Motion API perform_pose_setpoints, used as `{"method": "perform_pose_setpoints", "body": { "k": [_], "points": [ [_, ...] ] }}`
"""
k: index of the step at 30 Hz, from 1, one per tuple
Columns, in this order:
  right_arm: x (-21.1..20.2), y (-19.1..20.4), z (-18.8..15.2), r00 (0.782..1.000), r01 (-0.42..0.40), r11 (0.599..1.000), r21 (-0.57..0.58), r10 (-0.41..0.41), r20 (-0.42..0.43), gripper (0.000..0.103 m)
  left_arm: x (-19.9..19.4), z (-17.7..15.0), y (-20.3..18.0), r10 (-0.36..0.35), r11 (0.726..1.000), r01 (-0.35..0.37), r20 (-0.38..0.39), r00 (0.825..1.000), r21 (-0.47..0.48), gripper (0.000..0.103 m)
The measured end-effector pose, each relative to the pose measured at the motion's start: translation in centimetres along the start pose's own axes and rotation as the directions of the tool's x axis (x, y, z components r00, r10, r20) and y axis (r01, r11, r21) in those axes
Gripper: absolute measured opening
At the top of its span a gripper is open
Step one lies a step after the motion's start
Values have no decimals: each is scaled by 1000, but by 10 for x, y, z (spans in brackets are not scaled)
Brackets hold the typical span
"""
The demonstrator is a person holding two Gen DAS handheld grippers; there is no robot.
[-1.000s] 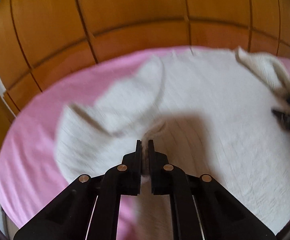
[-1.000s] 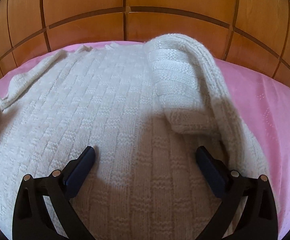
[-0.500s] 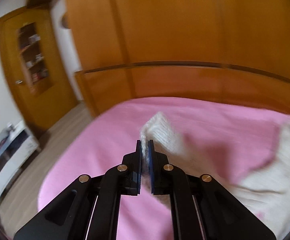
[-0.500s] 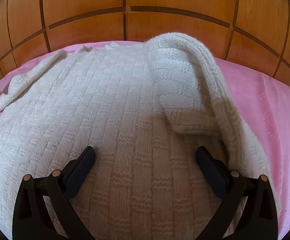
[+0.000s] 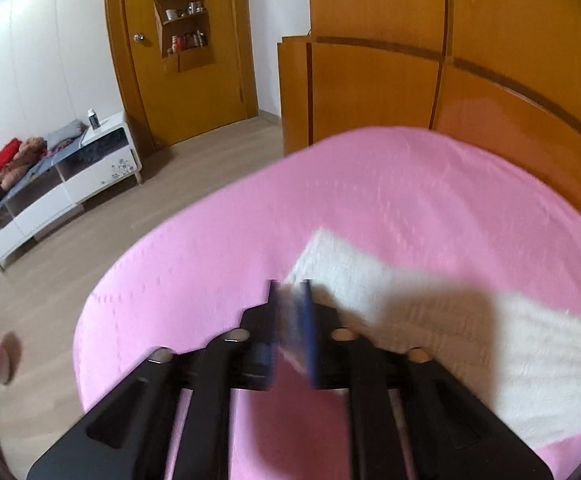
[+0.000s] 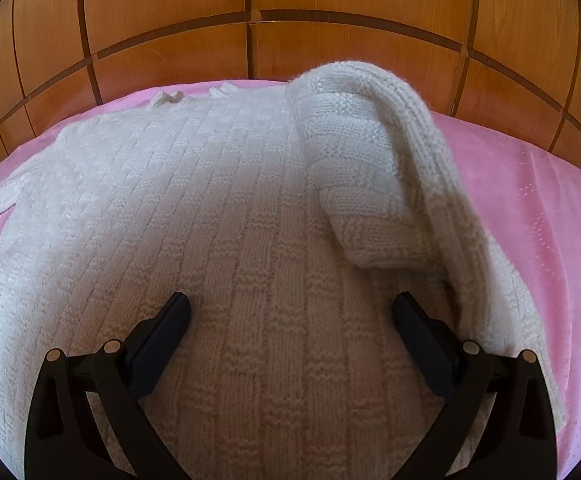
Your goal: Fold small clothes
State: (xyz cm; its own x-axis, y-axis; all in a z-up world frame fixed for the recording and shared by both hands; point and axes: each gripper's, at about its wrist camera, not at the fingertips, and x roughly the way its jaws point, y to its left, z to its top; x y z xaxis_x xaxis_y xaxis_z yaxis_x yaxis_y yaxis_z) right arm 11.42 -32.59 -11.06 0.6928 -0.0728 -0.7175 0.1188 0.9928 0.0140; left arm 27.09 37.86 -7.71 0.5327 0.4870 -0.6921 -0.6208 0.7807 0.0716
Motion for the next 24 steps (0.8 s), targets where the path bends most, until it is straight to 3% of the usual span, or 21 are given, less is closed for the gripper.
{"method": "perform_pose_setpoints", "body": {
  "k": [1,2,7,8,10,12,14,16,18,20,21,22,24],
  "points": [
    [0,0,0,1000,0,1000,0,0,0,101,-4,-6,-4,19,1000,-19,0,1000,17,78],
    [0,0,0,1000,0,1000,-1,0,0,101,-11,-9,-6,32,999,-33,13,999,33,99],
    [1,0,0,1000,-1,1000,-1,1,0,101,-82,-36,-43,-14,996,-6,222,975,91,99],
    [1,0,0,1000,-1,1000,-1,1,0,101,-97,-42,-52,-51,995,27,244,968,100,99],
    [1,0,0,1000,-1,1000,-1,1,0,101,-135,-59,-76,-199,977,171,260,945,125,99],
    [1,0,0,1000,-1,1000,-1,1,1,101,-166,-77,-99,-338,939,312,232,912,143,99],
    [1,0,0,1000,0,1000,-1,0,4,101,-194,-101,-131,-479,875,457,151,865,157,99],
    [-2,-1,0,1000,3,1000,2,-3,21,100,-212,-130,-169,-580,806,565,45,813,176,99],
    [-13,-3,-3,996,-4,1000,14,3,85,97,-219,-157,-203,-612,765,608,-52,789,215,99],
    [-27,-9,-6,987,-18,999,49,10,157,94,-216,-190,-234,-587,750,598,-132,799,282,99],
    [-34,-15,-8,983,-27,996,80,12,182,93,-208,-209,-253,-539,743,571,-193,820,349,99],
    [-38,-20,-10,982,-33,994,107,13,190,84,-202,-215,-263,-494,743,544,-228,839,391,99],
    [-44,-40,-15,985,-46,984,172,17,169,76,-203,-213,-265,-494,741,542,-224,840,397,99]
  ]
}}
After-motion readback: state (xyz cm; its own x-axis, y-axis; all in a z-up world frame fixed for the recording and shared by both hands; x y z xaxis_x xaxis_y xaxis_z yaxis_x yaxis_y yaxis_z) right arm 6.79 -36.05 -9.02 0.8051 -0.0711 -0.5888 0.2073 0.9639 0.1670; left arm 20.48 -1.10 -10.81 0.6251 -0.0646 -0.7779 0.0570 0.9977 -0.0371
